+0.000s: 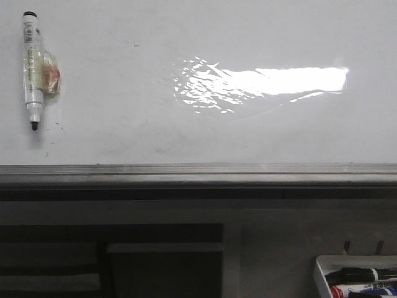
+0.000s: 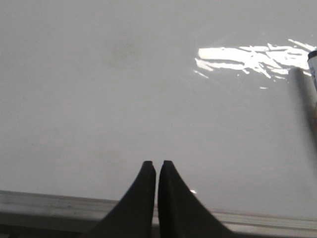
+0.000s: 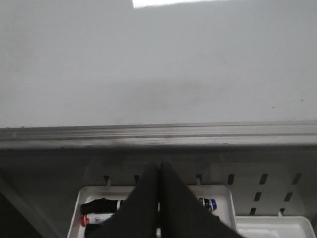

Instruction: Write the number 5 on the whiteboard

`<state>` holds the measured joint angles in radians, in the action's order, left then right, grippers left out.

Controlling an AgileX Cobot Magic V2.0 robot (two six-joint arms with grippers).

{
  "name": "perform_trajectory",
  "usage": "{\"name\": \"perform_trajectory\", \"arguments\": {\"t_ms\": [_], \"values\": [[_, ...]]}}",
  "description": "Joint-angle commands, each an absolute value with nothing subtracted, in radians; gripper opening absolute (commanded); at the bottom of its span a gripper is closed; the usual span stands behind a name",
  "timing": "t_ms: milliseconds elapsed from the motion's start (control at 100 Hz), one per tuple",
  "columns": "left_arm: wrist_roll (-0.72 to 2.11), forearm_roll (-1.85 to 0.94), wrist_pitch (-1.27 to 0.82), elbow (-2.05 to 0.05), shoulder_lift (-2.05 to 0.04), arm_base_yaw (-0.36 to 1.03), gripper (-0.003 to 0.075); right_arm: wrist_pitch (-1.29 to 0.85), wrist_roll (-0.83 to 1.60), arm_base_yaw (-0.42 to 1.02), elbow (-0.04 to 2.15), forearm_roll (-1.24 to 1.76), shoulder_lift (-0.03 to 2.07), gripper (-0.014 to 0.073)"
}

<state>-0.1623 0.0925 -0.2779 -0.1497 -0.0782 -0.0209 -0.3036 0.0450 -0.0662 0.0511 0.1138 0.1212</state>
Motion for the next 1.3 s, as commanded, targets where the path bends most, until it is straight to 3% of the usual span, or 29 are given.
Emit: {"name": "perform_trajectory", "arguments": {"t_ms": [0, 300, 470, 760, 880, 1060, 1290], "values": [[-0.174, 0.101, -0.227, -0.245, -0.150, -0.025, -0.0020, -0.244, 0.049, -0.062, 0.135, 0.180, 0.216, -0.0061], [-0.174, 0.112, -0.168, -0.278, -0.213, -0.025, -0.0014, -0.206, 0.049, -0.062, 0.176, 0.274, 0.344, -0.0061], [-0.174, 0.114, -0.062, -0.278, -0.213, -0.025, 0.0159, -0.199, 0.049, -0.062, 0.176, 0.274, 0.350, -0.0061], [-0.174, 0.065, 0.035, -0.274, -0.277, -0.025, 0.0316, -0.192, 0.049, -0.062, 0.176, 0.274, 0.350, -0.0061], [-0.174, -0.020, 0.162, -0.274, -0.315, -0.025, 0.0314, -0.176, 0.049, -0.062, 0.176, 0.274, 0.350, -0.0061], [-0.174, 0.183, 0.264, -0.274, -0.432, -0.005, 0.0314, -0.160, 0.049, -0.062, 0.176, 0.274, 0.350, -0.0061], [-0.181, 0.197, 0.473, -0.274, -0.608, 0.220, 0.0316, -0.154, 0.049, -0.062, 0.176, 0.276, 0.350, -0.0061]]}}
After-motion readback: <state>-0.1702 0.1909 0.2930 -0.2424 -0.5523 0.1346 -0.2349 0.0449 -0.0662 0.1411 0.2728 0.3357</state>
